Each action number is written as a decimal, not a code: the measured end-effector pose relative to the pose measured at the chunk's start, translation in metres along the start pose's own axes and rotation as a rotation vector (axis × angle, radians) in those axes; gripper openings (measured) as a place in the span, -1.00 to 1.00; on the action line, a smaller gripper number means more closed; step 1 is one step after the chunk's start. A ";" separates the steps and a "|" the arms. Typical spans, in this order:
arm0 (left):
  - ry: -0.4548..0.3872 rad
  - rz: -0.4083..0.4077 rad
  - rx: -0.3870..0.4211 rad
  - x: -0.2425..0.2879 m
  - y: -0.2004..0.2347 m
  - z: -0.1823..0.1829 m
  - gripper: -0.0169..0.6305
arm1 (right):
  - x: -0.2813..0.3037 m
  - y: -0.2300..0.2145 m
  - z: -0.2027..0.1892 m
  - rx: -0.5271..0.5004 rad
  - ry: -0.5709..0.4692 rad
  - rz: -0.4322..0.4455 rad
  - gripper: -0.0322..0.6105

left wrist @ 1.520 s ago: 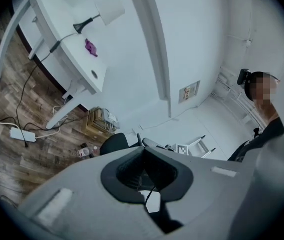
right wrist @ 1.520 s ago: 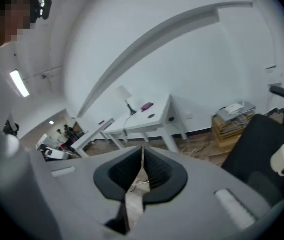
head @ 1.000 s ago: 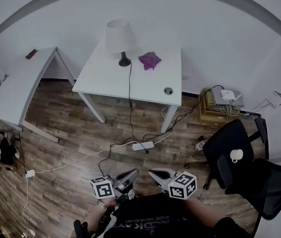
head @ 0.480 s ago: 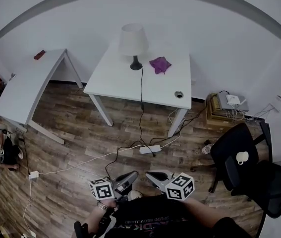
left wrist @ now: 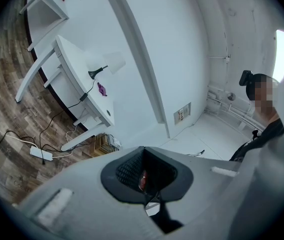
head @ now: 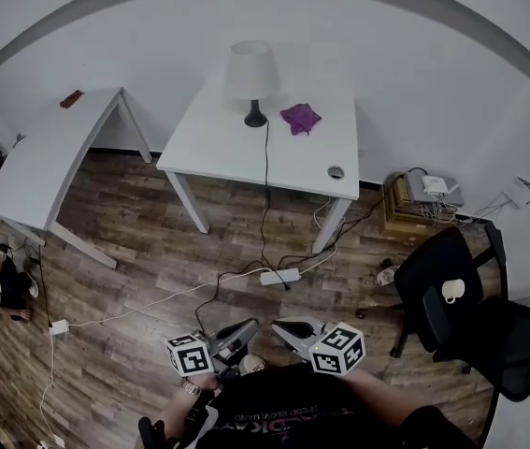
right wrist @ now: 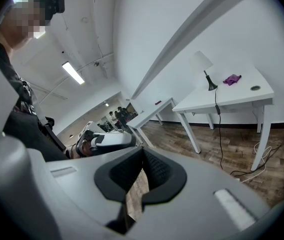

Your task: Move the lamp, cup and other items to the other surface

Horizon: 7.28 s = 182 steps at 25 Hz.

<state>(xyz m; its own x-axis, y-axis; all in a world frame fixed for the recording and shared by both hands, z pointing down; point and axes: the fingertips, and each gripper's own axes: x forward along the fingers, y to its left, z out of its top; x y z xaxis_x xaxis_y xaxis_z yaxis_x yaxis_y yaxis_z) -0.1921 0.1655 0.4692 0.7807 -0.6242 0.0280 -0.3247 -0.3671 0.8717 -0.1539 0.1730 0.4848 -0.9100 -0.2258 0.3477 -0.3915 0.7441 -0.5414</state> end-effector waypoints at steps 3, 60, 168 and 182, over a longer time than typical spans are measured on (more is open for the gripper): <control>-0.014 -0.005 -0.002 -0.003 -0.001 0.001 -0.95 | 0.000 0.002 0.002 -0.012 0.000 -0.004 -0.89; -0.185 0.169 -0.060 0.073 0.065 0.082 -0.96 | 0.017 -0.180 0.125 0.003 -0.032 -0.034 -0.72; -0.205 0.343 -0.206 0.133 0.117 0.094 -0.96 | 0.056 -0.574 0.422 -0.375 -0.015 -0.655 -0.71; -0.145 0.197 -0.130 0.119 0.094 0.109 -0.96 | -0.031 -0.479 0.445 -0.421 -0.168 -0.714 -0.71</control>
<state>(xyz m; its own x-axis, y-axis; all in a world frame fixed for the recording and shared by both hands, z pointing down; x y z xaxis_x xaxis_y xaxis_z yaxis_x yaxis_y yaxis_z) -0.1876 -0.0185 0.5011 0.6217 -0.7704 0.1411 -0.3841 -0.1429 0.9122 0.0011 -0.4560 0.3922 -0.4843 -0.7965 0.3621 -0.8272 0.5517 0.1071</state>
